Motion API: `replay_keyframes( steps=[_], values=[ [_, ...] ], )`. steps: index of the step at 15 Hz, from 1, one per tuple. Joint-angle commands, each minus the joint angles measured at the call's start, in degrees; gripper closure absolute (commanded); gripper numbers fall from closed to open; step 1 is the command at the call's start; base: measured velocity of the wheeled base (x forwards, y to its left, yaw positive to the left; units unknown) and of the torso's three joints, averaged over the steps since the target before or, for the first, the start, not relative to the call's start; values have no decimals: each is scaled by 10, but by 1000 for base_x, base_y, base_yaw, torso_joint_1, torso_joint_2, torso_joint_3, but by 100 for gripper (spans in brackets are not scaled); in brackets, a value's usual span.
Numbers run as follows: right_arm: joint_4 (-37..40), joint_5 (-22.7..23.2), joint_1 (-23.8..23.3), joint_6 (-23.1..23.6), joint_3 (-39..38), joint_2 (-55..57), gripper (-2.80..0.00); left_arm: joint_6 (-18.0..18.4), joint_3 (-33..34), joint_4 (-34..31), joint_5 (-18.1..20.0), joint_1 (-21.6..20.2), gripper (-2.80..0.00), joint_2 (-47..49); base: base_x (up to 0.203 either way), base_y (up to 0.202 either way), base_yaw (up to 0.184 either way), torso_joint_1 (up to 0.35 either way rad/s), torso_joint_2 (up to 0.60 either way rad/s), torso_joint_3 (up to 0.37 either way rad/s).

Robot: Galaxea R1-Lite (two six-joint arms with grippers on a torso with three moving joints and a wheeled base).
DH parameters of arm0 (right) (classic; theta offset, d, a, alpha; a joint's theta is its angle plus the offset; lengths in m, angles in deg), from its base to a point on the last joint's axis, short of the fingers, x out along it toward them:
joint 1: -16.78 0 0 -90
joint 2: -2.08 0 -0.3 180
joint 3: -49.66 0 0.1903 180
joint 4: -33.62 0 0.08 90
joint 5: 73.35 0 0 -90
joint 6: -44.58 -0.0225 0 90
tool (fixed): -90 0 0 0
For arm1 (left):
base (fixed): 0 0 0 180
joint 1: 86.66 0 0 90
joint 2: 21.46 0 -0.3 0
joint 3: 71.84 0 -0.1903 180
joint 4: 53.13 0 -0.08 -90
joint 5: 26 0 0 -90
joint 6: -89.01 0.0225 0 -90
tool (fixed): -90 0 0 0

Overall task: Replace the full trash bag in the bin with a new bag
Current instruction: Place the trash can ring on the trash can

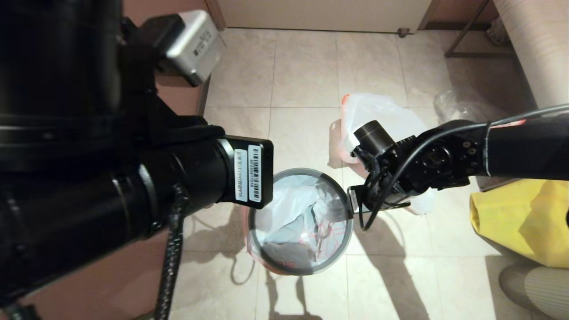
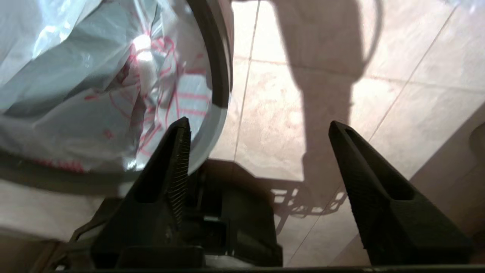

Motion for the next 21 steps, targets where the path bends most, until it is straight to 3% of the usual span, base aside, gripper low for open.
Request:
replay_keyframes(
  steps=[1, 2, 3, 5, 6, 8, 11, 12, 14, 16, 18, 21],
  values=[
    [-19, 15, -4, -22, -64, -58, 0, -1, -1, 3, -2, -19, 0, 41, 0, 0, 0, 0, 0, 0],
    [-70, 27, -12, -27, -96, -57, 0, -1, 0, 15, -1, -39, 0, 67, 0, 0, 0, 0, 0, 0],
    [-127, 67, -25, -32, -116, -53, 0, 0, -1, 26, 0, -67, 0, 94, 0, 0, 0, 0, 0, 0],
    [-160, 205, -56, -42, -135, -49, 0, 3, -2, 46, 32, -128, 0, 139, 0, 0, 0, 0, 0, 0],
    [-166, 280, -79, -43, -137, -47, 0, 3, -2, 51, 88, -155, 0, 156, 0, 0, 0, 0, 0, 0],
    [-171, 372, -134, -40, -133, -22, 0, 4, -1, 53, 213, -200, 0, 174, 0, 0, 0, 0, 0, 0],
    [-178, 439, -163, -38, -131, -9, 0, 4, 12, 55, 436, -282, 0, 193, 0, 0, 0, 0, 0, 0],
    [-185, 458, -168, -37, -131, -7, 0, 5, 13, 56, 486, -310, 0, 216, 0, 0, 0, 0, 0, 0],
    [-201, 487, -168, -37, -134, -6, 0, 5, 12, 65, 526, -343, 0, 252, 0, 0, 0, 0, 0, 0],
    [-204, 499, -159, -21, -135, 3, 0, 9, 14, 82, 610, -380, 0, 277, 0, 0, 0, 0, 0, 0],
    [-205, 498, -156, -12, -131, 15, 0, 36, 15, 84, 683, -419, 0, 302, 0, 0, 0, 0, 0, 0],
    [-229, 496, -147, -11, -129, 38, 0, 74, 16, 85, 733, -454, 0, 332, 0, 0, 0, 0, 0, 0]
  ],
)
